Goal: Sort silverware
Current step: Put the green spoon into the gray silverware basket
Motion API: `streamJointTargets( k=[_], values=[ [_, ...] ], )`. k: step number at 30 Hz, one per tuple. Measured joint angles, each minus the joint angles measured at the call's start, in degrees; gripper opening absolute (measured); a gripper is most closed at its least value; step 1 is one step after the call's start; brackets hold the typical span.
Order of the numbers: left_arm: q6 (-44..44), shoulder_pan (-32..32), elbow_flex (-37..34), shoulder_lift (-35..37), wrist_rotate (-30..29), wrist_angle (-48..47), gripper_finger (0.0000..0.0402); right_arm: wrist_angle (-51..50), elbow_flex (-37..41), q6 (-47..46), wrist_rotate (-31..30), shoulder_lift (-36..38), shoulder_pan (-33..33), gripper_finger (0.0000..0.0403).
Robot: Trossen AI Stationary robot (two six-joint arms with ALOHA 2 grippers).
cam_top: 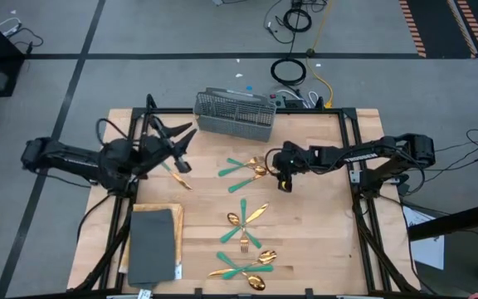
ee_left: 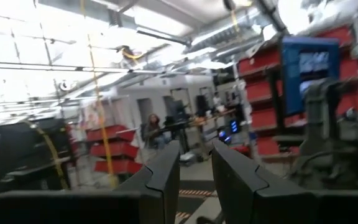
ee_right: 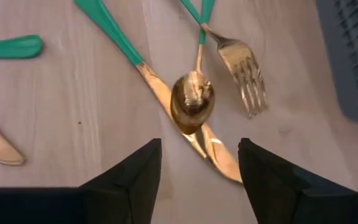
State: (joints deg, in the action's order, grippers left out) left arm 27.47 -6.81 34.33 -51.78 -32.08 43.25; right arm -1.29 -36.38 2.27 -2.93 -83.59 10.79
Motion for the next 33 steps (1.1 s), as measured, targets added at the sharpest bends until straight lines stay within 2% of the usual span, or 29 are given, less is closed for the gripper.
streamJointTargets(
  k=[7, 11, 17, 24, 33],
  values=[
    [-0.1, -5.86, 0.01, 3.06, 0.03, -1.73, 0.0099, 4.17, 0.0, -1.45, -0.05, -0.01, 0.12, 0.0195],
    [-0.1, -7.44, 0.0, 3.56, -0.12, -2.04, 0.0099, 6.14, 0.0, -3.35, -0.41, -2.81, 0.12, 0.0195],
    [0.19, -8.49, 0.0, 3.71, -1.68, -3.27, 0.0099, 11.71, 0.0, -4.17, 0.15, -8.95, 0.07, 0.0195],
    [0.34, -8.7, 0.0, 3.71, -4.01, -3.95, 0.0099, 11.25, 0.02, -4.18, 0.01, -9.38, 0.18, 0.0194],
    [0.01, -8.66, 0.0, 3.71, -4.26, -5.76, 0.0099, 13.7, 0.0, -4.18, -0.02, -11.54, 0.8, 0.0194]
  ],
)
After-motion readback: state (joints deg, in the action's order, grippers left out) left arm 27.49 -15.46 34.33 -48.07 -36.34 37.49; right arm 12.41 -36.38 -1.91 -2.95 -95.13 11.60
